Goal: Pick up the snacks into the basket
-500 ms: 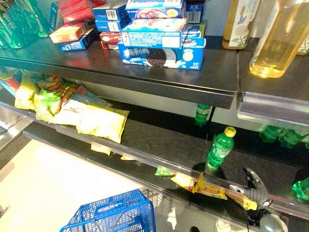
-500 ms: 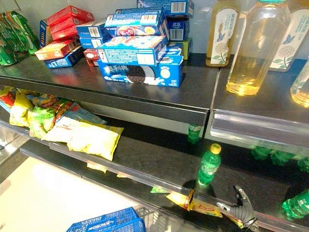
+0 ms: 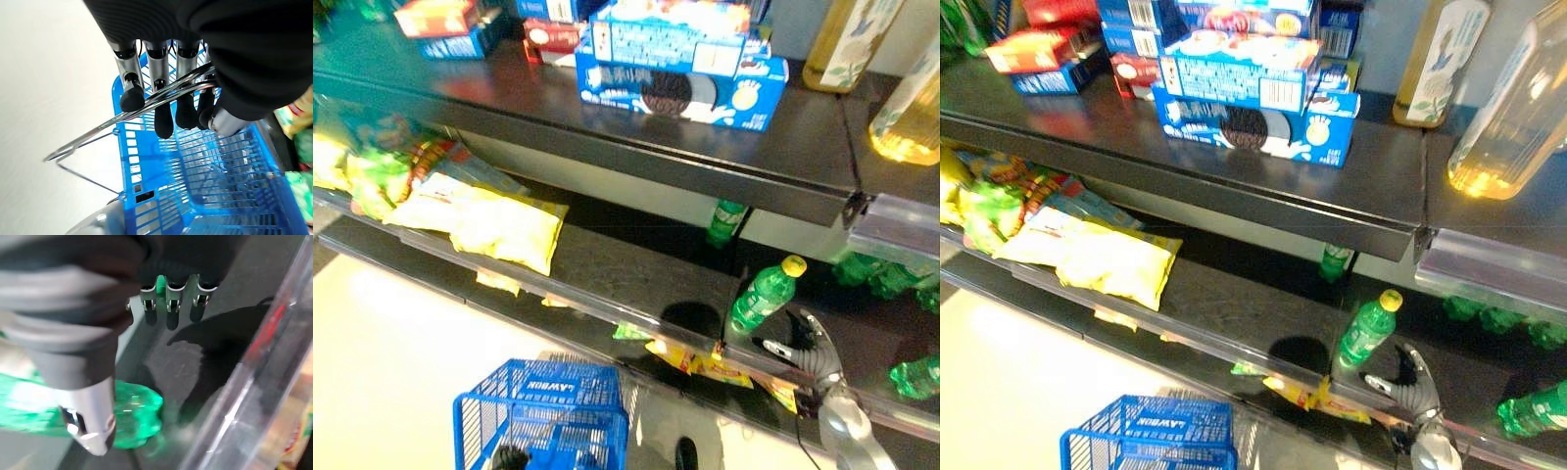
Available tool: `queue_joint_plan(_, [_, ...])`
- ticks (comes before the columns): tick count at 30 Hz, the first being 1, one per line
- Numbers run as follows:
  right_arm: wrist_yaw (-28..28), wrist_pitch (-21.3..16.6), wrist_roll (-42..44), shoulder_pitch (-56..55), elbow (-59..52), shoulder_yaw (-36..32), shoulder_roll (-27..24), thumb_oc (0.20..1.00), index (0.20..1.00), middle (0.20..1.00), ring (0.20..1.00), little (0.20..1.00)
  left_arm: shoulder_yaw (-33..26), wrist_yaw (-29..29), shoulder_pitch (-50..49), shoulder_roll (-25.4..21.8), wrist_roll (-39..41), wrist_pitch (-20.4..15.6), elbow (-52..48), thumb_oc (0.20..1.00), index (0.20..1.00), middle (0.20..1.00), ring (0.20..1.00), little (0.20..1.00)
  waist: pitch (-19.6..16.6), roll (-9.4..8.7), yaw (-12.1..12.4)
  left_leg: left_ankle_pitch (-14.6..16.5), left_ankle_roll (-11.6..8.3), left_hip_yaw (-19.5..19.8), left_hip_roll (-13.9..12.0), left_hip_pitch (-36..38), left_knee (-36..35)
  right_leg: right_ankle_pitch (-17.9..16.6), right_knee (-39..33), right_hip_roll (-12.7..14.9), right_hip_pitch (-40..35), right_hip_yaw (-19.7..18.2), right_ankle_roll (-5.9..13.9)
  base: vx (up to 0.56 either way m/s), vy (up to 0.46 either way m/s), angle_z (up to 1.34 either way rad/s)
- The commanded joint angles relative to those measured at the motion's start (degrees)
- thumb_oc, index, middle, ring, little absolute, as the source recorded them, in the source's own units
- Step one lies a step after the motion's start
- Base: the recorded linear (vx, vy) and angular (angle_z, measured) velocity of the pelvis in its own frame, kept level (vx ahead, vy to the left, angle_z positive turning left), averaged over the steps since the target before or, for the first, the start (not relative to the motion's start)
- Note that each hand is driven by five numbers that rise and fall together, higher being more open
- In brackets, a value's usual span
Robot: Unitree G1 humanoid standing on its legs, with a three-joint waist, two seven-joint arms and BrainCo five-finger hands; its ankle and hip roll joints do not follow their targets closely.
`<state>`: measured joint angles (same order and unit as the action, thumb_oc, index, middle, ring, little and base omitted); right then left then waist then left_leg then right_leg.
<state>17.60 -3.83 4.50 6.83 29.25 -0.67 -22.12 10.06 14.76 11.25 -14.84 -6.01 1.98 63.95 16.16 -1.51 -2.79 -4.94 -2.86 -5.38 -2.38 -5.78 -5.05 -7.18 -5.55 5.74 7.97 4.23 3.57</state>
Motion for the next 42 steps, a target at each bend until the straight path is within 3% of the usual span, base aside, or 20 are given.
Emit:
queue_joint_plan(1, [2.43, -1.76, 3.06, 2.39, -3.65, -0.75, -3.89, 1.000, 1.000, 1.000, 1.000, 1.000, 1.52, 1.78, 1.54, -0.74, -2.83, 0.27, 2.92, 0.200, 0.200, 0.200, 0.200, 0.200, 1.53, 0.50, 1.45, 1.55, -0.51, 1.41, -0.80, -1.32, 0.56, 2.00, 1.82, 4.13, -0.46, -1.06, 6.39, -0.02, -0.019, -0.07])
queue_joint_plan(5, [3.02, -1.02, 5.59, 7.83, 6.28, 0.60, -5.29, 1.000, 1.000, 1.000, 1.000, 1.000, 3.17, 1.64, 1.99, -1.61, -1.89, -0.31, 1.08, 0.200, 0.200, 0.200, 0.200, 0.200, 3.02, 1.82, 2.30, 0.84, -0.76, 2.02, -0.58, -2.88, 0.75, 1.57, 1.45, 4.02, 0.86, -0.85, 6.25, -0.01, -0.003, -0.01])
queue_joint_plan(19, [2.69, -2.29, 8.86, 7.87, 6.25, -1.29, -4.19, 1.000, 1.000, 1.000, 1.000, 1.000, 1.77, 1.79, 0.24, -0.57, 1.12, -1.04, 0.48, 0.200, 0.200, 0.200, 0.200, 0.200, 3.52, 5.55, 2.17, 0.81, -0.52, 2.20, 0.61, -4.01, 0.89, 1.24, 1.32, 4.56, 2.42, -1.79, 6.14, -0.01, 0.017, 0.00])
queue_joint_plan(28, [-0.71, -2.02, 9.16, 13.26, 11.56, 3.91, -4.85, 1.000, 1.000, 1.000, 1.000, 1.000, 3.85, 0.94, 1.28, -0.33, 1.14, -1.75, 0.01, 0.200, 0.200, 0.200, 0.200, 0.200, 4.19, 7.38, 2.81, 0.35, -0.33, 2.10, 1.77, -5.67, 1.12, 0.03, 1.53, 5.33, 4.61, -2.34, 6.27, -0.03, 0.020, -0.04])
queue_joint_plan(34, [-2.67, -1.23, 5.11, 14.44, 11.52, 7.92, -5.73, 1.000, 1.000, 1.000, 1.000, 1.000, 4.51, 1.26, 2.14, -0.62, 0.84, -1.83, -0.20, 0.200, 0.200, 0.200, 0.200, 0.200, 5.74, 7.04, 3.01, -0.31, -0.45, 2.50, 1.60, -6.32, 1.31, 0.10, 2.40, 5.16, 5.23, -2.02, 6.01, -0.03, -0.022, 0.00])
queue_joint_plan(42, [-4.37, -0.74, -1.77, 3.91, 2.00, 9.23, -3.11, 1.000, 1.000, 1.000, 1.000, 1.000, 2.90, 2.80, 3.13, -0.89, -0.64, -1.08, -1.03, 0.200, 0.200, 0.200, 0.200, 0.200, 8.18, 3.91, 1.93, -0.94, -0.72, 3.21, 0.49, -7.05, 1.65, 0.73, 3.93, 4.10, 6.17, -1.48, 5.61, -0.03, -0.050, 0.05])
